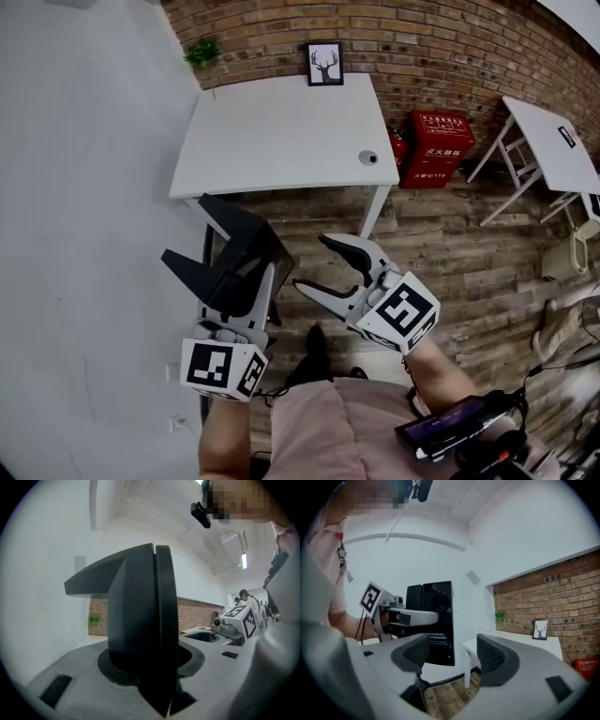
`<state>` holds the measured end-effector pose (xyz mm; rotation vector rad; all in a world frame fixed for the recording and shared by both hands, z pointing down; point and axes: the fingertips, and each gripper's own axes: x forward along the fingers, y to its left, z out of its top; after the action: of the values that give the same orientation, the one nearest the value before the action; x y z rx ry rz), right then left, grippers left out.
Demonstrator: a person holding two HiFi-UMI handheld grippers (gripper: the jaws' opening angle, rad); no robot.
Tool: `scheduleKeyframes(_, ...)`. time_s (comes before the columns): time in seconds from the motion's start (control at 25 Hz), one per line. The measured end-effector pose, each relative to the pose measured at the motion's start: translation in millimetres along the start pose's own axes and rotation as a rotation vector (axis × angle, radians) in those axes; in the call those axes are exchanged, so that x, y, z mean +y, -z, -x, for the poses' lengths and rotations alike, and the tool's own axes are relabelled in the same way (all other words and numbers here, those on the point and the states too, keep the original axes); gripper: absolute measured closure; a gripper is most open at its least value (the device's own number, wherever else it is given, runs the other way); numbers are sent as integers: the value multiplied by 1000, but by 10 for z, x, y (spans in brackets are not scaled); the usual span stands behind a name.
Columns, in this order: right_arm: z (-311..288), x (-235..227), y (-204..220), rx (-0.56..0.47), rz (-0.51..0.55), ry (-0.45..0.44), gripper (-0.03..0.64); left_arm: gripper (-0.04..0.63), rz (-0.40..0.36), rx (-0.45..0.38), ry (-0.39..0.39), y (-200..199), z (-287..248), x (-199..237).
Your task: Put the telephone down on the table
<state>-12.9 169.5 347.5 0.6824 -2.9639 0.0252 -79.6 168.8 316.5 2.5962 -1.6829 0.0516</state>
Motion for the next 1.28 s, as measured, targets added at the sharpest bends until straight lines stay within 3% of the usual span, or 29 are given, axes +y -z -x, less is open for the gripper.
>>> scheduleKeyframes(0.4, -672, -125, 22, 38, -31, -131, 256, 426, 39, 5, 388, -202, -355, 315)
scheduleKeyframes(0.64, -959, -190, -5, 51, -41, -251, 280, 426, -10, 11, 648, -266, -486, 341)
scheduleKeyframes(0.76, -1002, -197, -74, 45, -47, -309, 322, 426, -26, 26, 710, -317, -594, 336)
scheduleKeyframes(0.92, -1068, -314, -72, 33, -72, -321, 399, 426, -21, 48, 783, -323, -723, 349)
scheduleKeyframes(1.28, -1079, -575, 28, -12, -115, -343, 430, 425, 41, 51, 882, -164, -1079, 335)
